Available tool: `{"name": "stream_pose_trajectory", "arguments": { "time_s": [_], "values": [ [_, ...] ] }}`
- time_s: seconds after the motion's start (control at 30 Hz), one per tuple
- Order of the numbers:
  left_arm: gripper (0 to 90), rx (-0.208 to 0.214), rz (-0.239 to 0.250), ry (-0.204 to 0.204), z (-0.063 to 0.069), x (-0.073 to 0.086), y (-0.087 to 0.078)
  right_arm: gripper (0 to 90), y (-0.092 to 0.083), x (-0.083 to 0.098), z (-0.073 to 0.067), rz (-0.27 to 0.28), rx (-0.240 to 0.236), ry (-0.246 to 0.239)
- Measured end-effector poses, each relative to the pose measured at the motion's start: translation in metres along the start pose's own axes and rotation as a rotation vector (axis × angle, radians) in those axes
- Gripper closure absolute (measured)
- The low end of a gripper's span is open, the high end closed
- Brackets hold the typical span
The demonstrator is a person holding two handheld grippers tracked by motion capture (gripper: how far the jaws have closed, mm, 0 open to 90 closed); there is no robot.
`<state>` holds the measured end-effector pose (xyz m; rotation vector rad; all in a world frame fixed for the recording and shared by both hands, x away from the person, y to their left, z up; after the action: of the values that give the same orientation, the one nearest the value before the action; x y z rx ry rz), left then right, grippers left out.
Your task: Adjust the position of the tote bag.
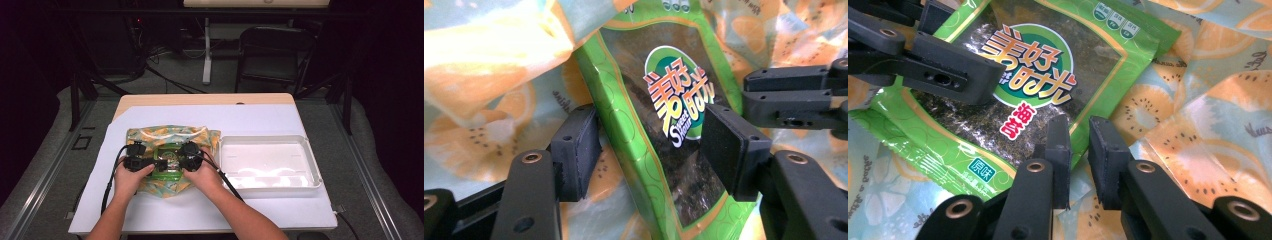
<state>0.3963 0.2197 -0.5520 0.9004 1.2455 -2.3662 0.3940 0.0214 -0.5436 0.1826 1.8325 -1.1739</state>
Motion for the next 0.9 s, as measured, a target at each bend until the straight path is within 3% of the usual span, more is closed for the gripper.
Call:
{"name": "stream_pose_trajectory", "arguments": {
  "time_s": [0.33,0.43,0.7,0.9],
  "values": [
    [45.0,0.014,0.034,0.007,0.006,-0.002,-0.005,79.8,0.000,0.001,0.001,-0.002,0.003,0.004],
    [46.7,0.022,0.039,0.005,0.009,-0.002,-0.005,80.0,-0.002,0.001,0.004,-0.030,0.002,-0.012],
    [52.8,0.082,0.048,-0.044,0.009,-0.002,-0.004,80.7,0.000,0.002,0.004,-0.004,-0.001,0.012],
    [59.5,0.096,0.064,-0.058,0.010,-0.002,-0.006,80.8,0.000,0.003,0.005,-0.005,0.002,0.013]
  ]
}}
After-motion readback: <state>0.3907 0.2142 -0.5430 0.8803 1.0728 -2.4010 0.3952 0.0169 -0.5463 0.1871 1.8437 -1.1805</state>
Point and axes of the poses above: each handheld gripper's, and its own axes: y roughly forward along the jaws, x roughly out of its underside, z roughly to its right, the point moved 1 cm from there along y, roughly forward along the jaws, and after that the axes turned 11 degrees about z, right-handed, at the moved point
